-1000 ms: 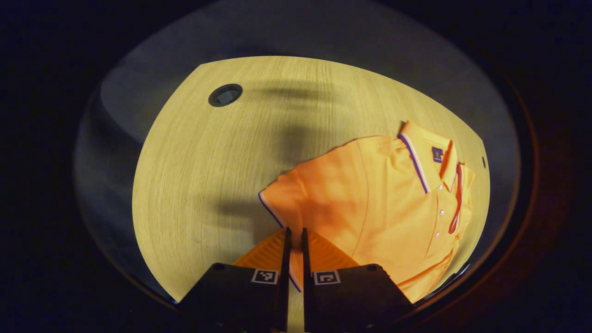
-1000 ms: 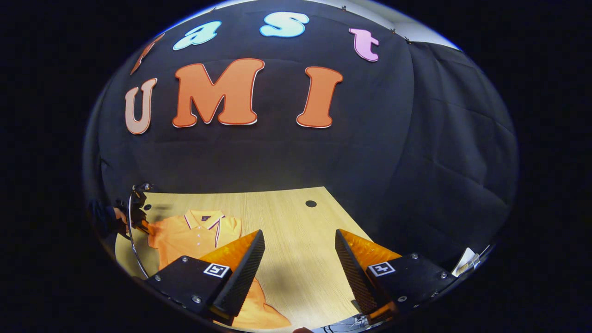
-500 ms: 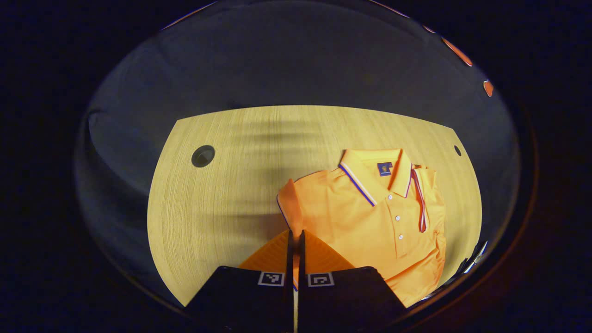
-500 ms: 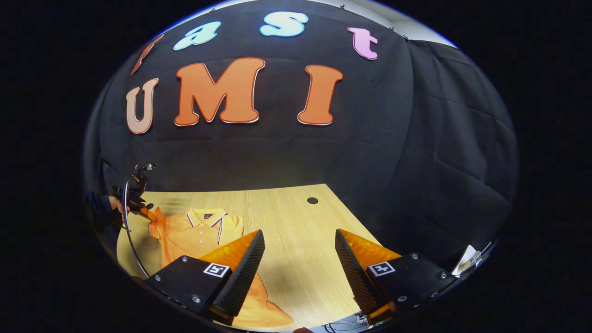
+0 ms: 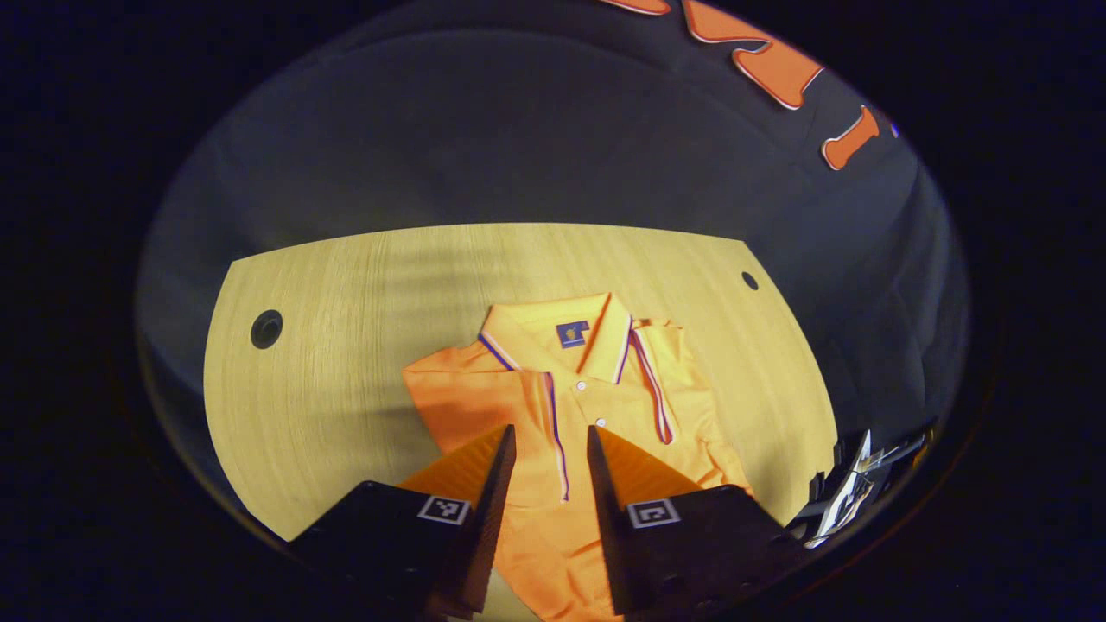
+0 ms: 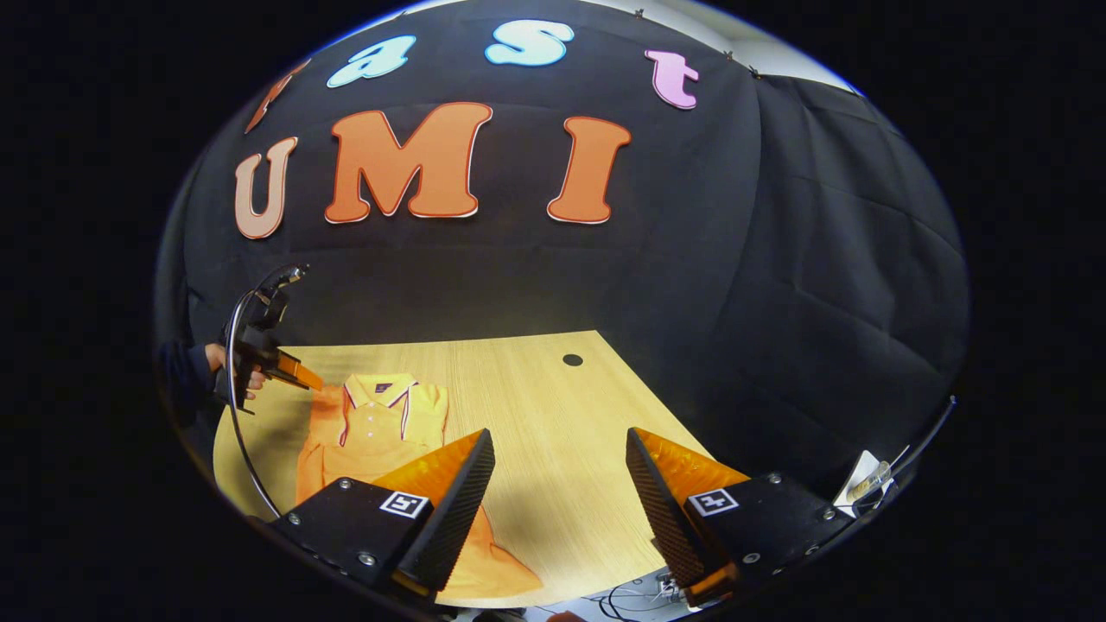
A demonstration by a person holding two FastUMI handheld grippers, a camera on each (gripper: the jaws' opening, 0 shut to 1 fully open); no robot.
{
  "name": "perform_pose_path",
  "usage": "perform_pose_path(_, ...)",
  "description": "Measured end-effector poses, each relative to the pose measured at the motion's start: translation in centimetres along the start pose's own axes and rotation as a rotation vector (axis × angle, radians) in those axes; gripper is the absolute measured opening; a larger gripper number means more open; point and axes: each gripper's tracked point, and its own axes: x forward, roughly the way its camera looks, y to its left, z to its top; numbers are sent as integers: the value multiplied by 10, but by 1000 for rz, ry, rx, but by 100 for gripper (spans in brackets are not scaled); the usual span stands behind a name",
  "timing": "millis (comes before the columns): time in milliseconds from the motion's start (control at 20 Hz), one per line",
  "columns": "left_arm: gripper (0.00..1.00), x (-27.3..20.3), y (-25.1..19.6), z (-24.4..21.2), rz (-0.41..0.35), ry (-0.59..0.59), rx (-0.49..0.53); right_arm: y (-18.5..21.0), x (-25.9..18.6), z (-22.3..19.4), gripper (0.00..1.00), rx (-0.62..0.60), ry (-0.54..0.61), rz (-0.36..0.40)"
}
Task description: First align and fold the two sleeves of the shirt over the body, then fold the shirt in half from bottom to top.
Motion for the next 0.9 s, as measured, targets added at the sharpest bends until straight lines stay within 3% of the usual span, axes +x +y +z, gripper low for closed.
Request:
perform_pose_path(50, 60, -9, -2, -1, 6, -16, 4, 3, -2, 2, 93, 1, -10, 17)
perform_pose_path(100, 82, -17, -3, 0, 23, -42, 12, 6, -3, 5, 93, 3, -22, 30)
perform_pose_path(150, 95, -32, -4, 1, 43, -76, 23, 7, -3, 8, 94, 0, -37, 47)
perform_pose_path(350, 97, -93, -22, -4, 102, -224, 36, 22, -7, 21, 94, -38, -107, 142)
perform_pose_path(400, 93, -109, -27, -6, 114, -254, 37, 26, -10, 23, 94, -49, -122, 168)
perform_pose_path(450, 97, -127, -31, -9, 146, -288, 37, 30, -13, 25, 94, -58, -137, 191)
perform_pose_path(900, 97, -294, -87, -53, 320, -720, 51, 51, -41, 23, 94, -122, -264, 374)
